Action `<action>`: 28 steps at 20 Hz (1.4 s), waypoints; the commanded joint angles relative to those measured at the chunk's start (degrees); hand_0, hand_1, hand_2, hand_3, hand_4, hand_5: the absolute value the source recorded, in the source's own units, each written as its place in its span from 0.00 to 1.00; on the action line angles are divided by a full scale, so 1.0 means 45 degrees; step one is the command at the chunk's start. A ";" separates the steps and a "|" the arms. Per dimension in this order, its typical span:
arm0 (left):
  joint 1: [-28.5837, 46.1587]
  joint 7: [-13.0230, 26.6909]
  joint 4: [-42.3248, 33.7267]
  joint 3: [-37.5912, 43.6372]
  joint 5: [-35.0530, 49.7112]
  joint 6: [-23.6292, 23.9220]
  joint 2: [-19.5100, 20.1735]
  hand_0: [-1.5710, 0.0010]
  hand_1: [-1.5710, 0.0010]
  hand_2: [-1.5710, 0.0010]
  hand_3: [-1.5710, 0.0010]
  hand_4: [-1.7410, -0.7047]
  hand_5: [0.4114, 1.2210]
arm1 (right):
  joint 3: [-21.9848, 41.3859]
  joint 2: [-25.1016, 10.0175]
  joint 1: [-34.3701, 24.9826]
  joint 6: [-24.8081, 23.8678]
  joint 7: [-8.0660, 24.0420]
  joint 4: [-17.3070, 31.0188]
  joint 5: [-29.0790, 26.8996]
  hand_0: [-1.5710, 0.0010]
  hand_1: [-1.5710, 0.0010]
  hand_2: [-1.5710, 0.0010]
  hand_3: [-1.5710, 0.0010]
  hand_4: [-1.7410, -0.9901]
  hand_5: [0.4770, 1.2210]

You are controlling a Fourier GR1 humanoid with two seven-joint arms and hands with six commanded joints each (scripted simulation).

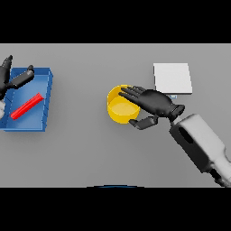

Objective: Pick up the red beaker and tilt it to pour out 1 green nut into yellow bowl. Pick up the yellow bowl and place it on the metallic measuring scale.

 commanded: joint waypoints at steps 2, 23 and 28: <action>-0.0018 0.0111 0.0020 0.0005 0.0051 -0.0090 0.0029 1.00 1.00 1.00 1.00 0.91 0.38 | 0.0250 0.0134 -0.0542 0.0172 -0.0282 0.0782 0.0138 1.00 1.00 1.00 1.00 0.65 0.28; 0.0064 -0.0250 0.0021 0.0146 0.0185 -0.0266 0.0231 1.00 1.00 1.00 1.00 0.91 0.38 | 0.2014 0.0921 -0.2339 0.1655 -0.0309 0.3442 0.1249 0.84 0.85 0.85 0.84 0.47 0.57; -0.0047 0.0048 -0.0177 0.0081 0.0119 -0.0163 0.0223 1.00 1.00 1.00 1.00 0.91 0.39 | 0.2110 0.0757 -0.2371 0.2616 -0.0309 0.3274 0.0948 0.28 0.30 0.31 0.45 0.18 0.86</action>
